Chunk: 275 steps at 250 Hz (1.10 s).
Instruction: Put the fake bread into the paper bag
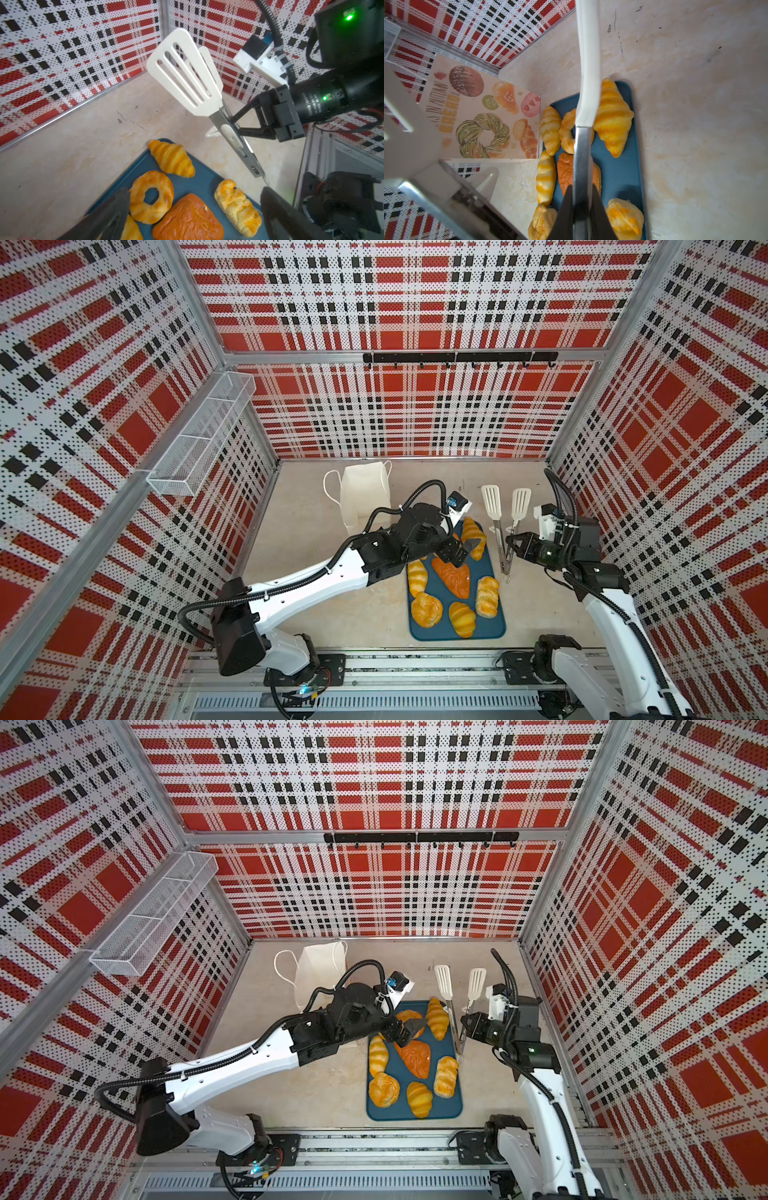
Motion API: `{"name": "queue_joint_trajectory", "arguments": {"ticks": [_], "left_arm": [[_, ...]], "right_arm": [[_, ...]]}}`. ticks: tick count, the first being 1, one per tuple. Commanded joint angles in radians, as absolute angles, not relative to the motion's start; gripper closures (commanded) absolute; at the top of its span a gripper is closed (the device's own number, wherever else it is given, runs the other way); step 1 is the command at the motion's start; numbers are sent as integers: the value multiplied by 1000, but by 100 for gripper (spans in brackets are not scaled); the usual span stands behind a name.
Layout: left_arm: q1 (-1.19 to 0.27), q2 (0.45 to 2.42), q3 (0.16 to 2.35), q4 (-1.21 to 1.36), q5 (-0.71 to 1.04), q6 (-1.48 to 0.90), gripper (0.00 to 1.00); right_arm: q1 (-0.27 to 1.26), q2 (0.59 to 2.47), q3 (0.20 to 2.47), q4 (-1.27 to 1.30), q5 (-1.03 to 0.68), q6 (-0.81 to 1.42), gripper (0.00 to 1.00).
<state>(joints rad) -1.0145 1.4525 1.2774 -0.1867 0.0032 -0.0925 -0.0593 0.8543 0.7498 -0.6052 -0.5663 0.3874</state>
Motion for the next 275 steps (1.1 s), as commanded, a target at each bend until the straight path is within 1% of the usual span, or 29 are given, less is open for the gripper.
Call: {"name": "queue_joint_trajectory", "arguments": {"ticks": [1, 31, 66, 149, 200, 247, 275], "left_arm": [[-997, 1479, 1342, -133, 144, -75, 1], [-955, 1515, 1396, -133, 224, -105, 1], [-938, 1542, 1447, -148, 253, -99, 1], [-861, 1585, 1516, -161, 340, -154, 0], [-855, 1636, 1596, -192, 379, -153, 1], [-854, 1679, 1636, -197, 410, -161, 5], [-853, 1678, 1635, -175, 420, -166, 6]], "right_arm": [[-61, 861, 772, -499, -705, 400, 96], [-61, 893, 772, -414, -784, 428, 95], [-63, 933, 791, -355, -845, 439, 94], [-65, 1024, 795, -32, -1029, 673, 94], [-66, 1050, 801, 67, -1077, 733, 93], [-59, 1107, 797, 291, -1149, 885, 92], [-43, 1133, 822, 295, -1165, 879, 92]]}}
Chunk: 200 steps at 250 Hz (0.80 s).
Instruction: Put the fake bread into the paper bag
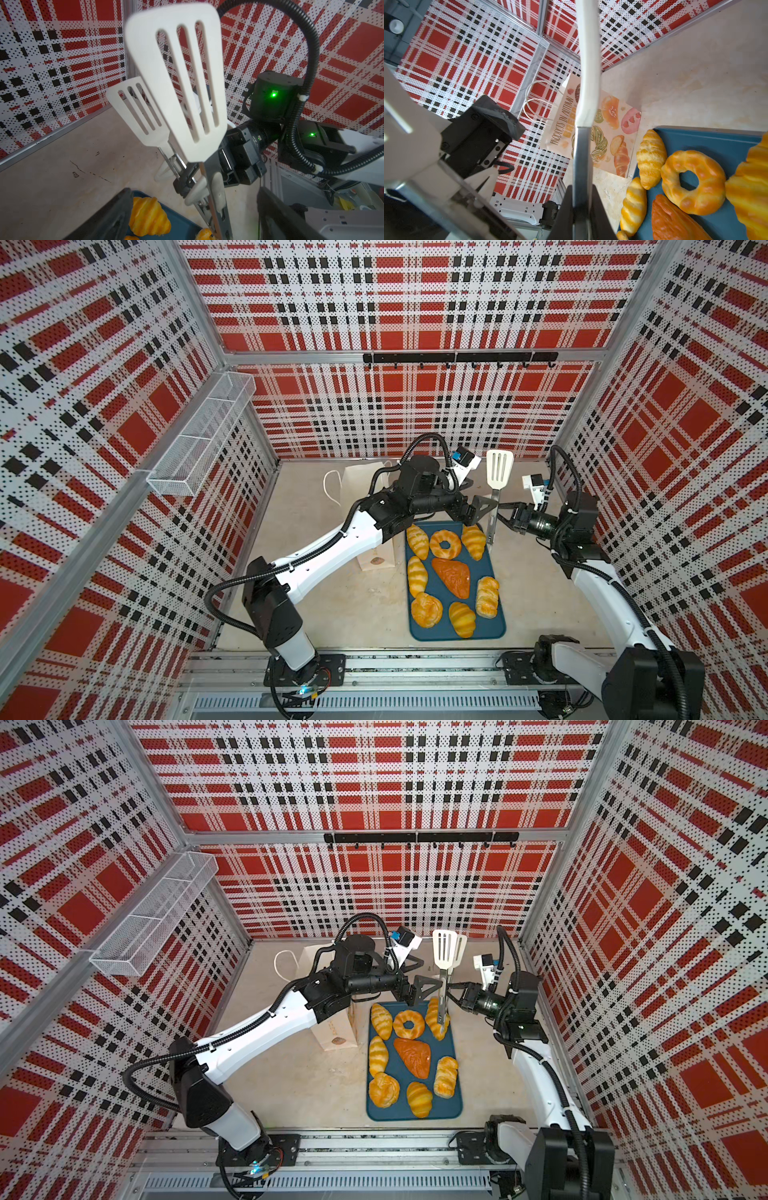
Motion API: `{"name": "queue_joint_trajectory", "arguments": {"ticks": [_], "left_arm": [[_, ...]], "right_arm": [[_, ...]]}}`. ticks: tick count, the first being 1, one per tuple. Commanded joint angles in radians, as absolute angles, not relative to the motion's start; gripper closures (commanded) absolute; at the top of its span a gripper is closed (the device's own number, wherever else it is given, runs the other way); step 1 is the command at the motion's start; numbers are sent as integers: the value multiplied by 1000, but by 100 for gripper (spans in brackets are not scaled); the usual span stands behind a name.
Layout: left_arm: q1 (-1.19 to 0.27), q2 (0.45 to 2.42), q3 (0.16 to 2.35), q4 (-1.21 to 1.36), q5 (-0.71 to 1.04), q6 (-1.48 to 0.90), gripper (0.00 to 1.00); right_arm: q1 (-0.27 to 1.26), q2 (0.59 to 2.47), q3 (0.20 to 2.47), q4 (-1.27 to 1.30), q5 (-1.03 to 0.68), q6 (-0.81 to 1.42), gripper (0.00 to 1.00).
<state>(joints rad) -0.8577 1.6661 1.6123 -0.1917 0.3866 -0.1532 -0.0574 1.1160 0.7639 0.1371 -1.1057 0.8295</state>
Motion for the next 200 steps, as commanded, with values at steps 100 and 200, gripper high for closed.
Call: {"name": "queue_joint_trajectory", "arguments": {"ticks": [100, 200], "left_arm": [[-830, 1688, 1704, -246, 461, -107, 9], [-822, 1699, 1749, -313, 532, -72, 17]], "right_arm": [[12, 1200, 880, 236, -1205, 821, 90], [58, 1216, 916, 175, -1219, 778, 89]]}}
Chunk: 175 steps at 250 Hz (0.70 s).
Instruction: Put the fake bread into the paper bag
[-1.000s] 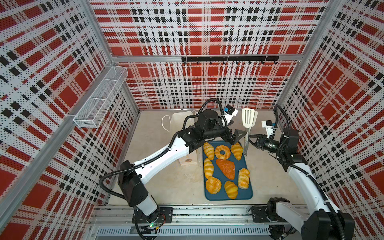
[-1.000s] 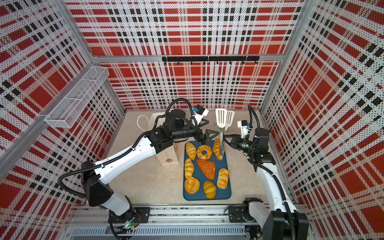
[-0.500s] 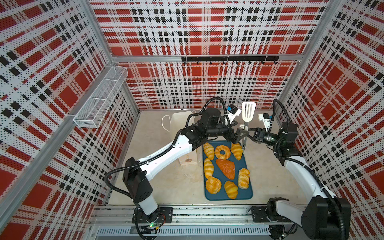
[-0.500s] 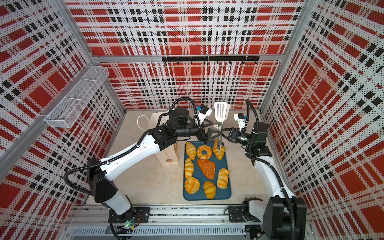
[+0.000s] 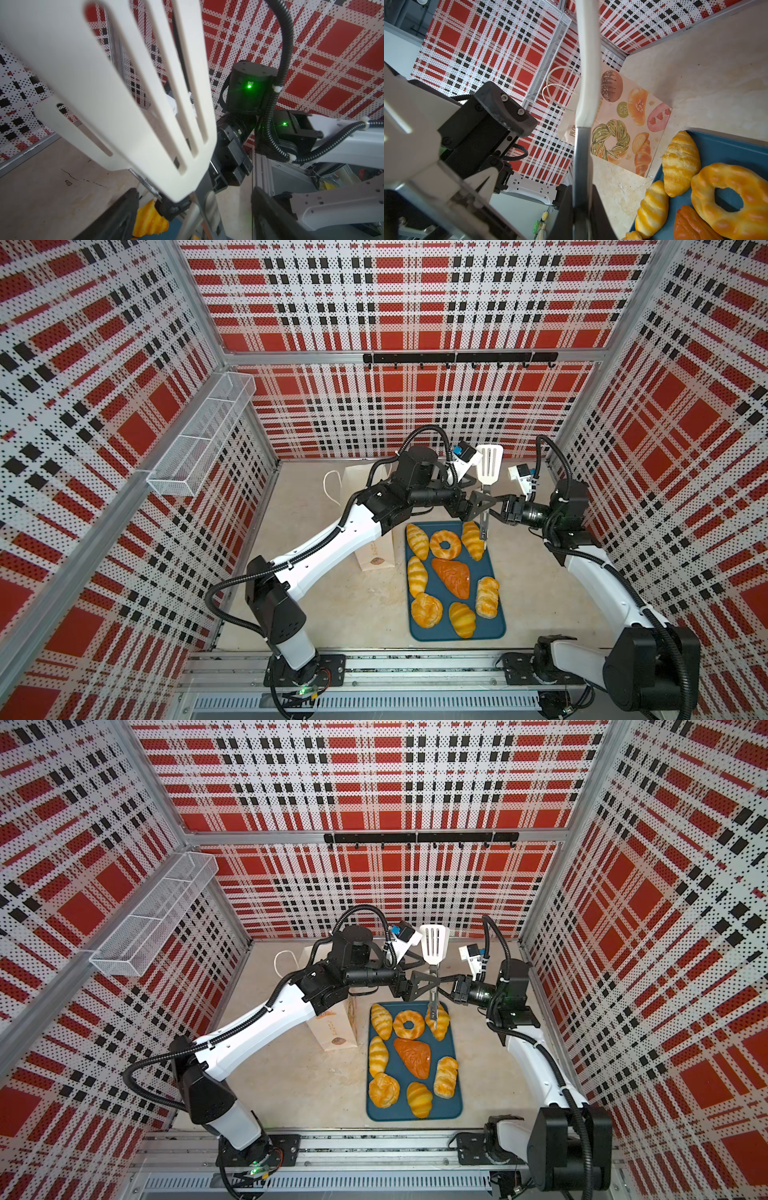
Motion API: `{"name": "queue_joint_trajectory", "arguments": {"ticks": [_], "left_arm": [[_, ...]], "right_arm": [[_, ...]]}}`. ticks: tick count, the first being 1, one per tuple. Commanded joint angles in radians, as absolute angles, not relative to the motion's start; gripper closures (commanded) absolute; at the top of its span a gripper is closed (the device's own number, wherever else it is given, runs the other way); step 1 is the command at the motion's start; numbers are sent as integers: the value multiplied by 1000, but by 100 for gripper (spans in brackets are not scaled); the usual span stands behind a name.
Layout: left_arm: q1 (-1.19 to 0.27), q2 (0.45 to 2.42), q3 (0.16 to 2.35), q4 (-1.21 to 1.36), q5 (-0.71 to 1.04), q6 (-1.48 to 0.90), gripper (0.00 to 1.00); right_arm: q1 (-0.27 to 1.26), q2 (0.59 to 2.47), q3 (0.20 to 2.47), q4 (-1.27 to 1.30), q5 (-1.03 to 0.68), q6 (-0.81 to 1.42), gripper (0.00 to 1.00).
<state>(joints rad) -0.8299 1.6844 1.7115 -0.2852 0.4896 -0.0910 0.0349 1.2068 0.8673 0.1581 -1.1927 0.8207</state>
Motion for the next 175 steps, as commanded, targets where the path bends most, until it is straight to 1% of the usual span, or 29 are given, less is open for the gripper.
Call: {"name": "queue_joint_trajectory", "arguments": {"ticks": [1, 132, 155, 175], "left_arm": [[-822, 1699, 1750, -312, 532, -72, 17], [-796, 1661, 1736, -307, 547, -69, 21], [-797, 1661, 1733, -307, 554, -69, 23], [-796, 1662, 1733, -304, 562, -69, 27]], "right_arm": [[58, 1216, 917, 173, -1219, 776, 89], [68, 1229, 971, -22, -1200, 637, 88], [68, 1227, 971, -19, -1200, 641, 88], [71, 1230, 973, -17, -1201, 643, 88]]}}
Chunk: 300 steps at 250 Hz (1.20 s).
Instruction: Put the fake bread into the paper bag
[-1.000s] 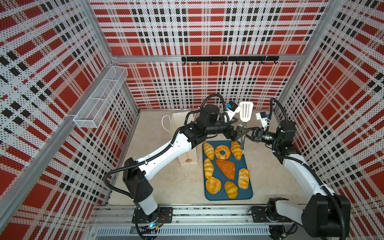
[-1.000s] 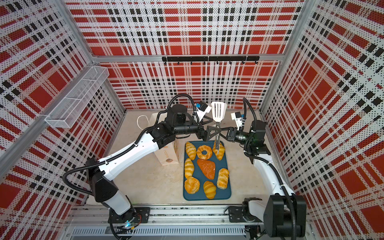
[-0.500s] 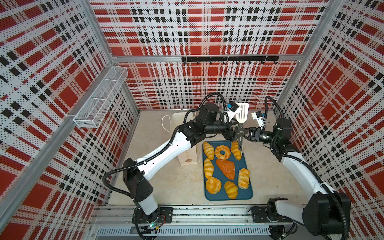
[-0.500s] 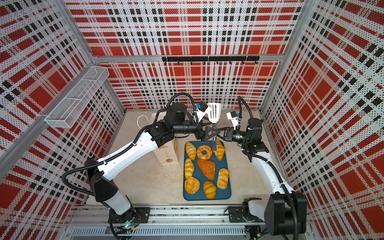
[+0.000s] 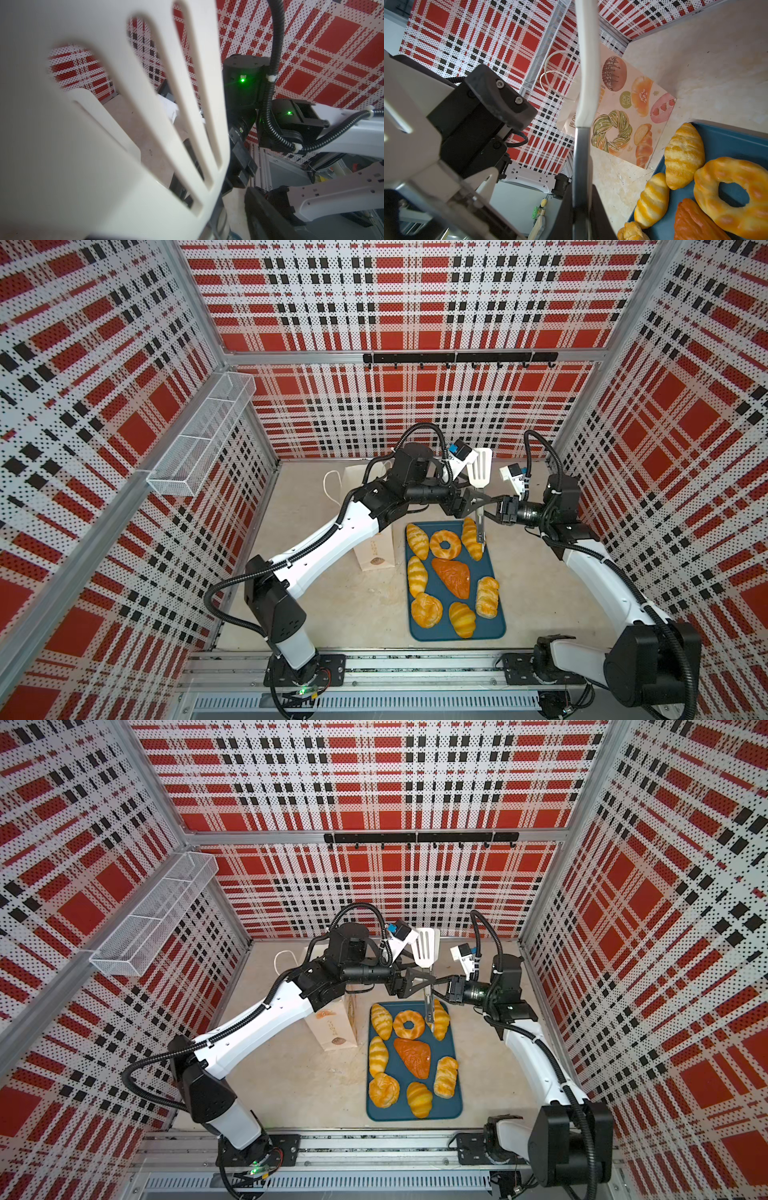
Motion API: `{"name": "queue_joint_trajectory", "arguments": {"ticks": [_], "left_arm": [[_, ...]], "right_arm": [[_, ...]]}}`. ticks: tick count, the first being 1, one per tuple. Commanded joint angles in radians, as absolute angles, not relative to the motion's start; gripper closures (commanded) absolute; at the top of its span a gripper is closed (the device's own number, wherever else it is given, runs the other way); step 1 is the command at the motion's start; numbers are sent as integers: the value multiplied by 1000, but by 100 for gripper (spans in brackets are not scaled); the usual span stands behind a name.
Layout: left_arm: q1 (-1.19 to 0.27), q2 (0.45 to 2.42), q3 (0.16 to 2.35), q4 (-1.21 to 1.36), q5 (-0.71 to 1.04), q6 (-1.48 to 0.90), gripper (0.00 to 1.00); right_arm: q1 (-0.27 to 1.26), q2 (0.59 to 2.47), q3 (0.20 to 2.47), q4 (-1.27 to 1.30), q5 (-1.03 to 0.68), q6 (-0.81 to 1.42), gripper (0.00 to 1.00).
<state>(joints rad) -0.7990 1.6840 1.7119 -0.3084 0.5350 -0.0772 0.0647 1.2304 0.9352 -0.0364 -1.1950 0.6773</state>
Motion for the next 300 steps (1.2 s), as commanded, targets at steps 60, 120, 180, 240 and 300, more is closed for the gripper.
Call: {"name": "queue_joint_trajectory", "arguments": {"ticks": [60, 120, 180, 240, 300], "left_arm": [[-798, 1663, 1729, -280, 596, -60, 36], [-799, 1669, 1740, -277, 618, -60, 54], [-802, 1680, 1737, -253, 642, -76, 73], [-804, 1685, 1720, -200, 665, -105, 87], [-804, 1681, 1695, -126, 686, -153, 92]], "right_arm": [[77, 1235, 980, -18, -1211, 646, 88], [77, 1237, 986, -39, -1216, 632, 88], [77, 1232, 991, -49, -1217, 630, 87], [77, 1222, 1000, -101, -1213, 595, 85], [76, 1206, 1012, -194, -1167, 502, 72]]}}
